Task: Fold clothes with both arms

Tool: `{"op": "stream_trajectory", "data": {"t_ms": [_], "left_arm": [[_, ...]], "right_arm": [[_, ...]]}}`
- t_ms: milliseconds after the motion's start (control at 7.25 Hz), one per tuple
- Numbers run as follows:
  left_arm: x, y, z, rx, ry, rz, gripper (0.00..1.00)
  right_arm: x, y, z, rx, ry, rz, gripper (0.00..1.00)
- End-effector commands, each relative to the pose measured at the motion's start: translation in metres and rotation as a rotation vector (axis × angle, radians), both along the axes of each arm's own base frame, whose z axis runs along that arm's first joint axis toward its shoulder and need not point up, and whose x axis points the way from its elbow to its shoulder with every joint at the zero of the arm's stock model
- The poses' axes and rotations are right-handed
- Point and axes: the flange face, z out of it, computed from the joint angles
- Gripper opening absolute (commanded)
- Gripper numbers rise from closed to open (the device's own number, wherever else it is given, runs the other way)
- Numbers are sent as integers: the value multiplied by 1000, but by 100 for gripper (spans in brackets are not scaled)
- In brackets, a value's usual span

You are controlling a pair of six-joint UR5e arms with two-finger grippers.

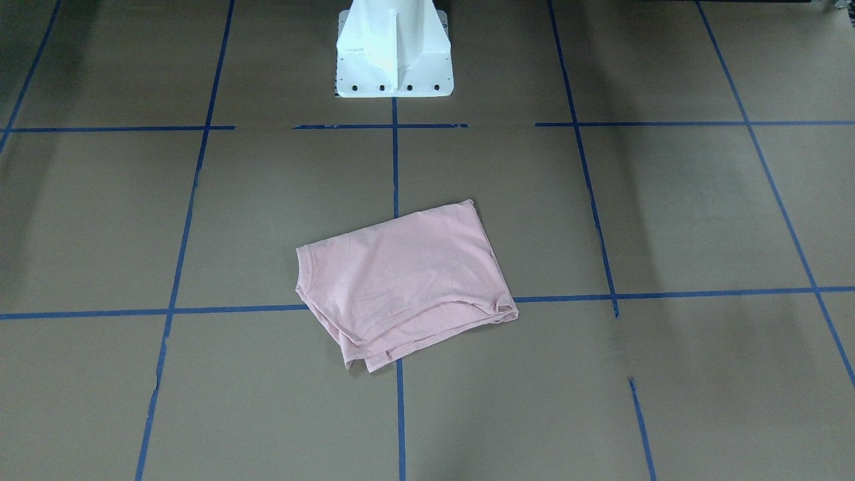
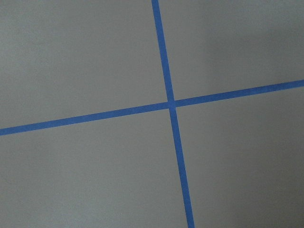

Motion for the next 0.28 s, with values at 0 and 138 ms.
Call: {"op": "stream_trajectory", "data": {"t_ms": [0,138], "left_arm": [[0,0,1,-2,0,0,100],[0,0,1,-2,0,0,100]], "right_arm": [[0,0,1,-1,-1,0,100],[1,0,1,-1,-2,1,100]]}}
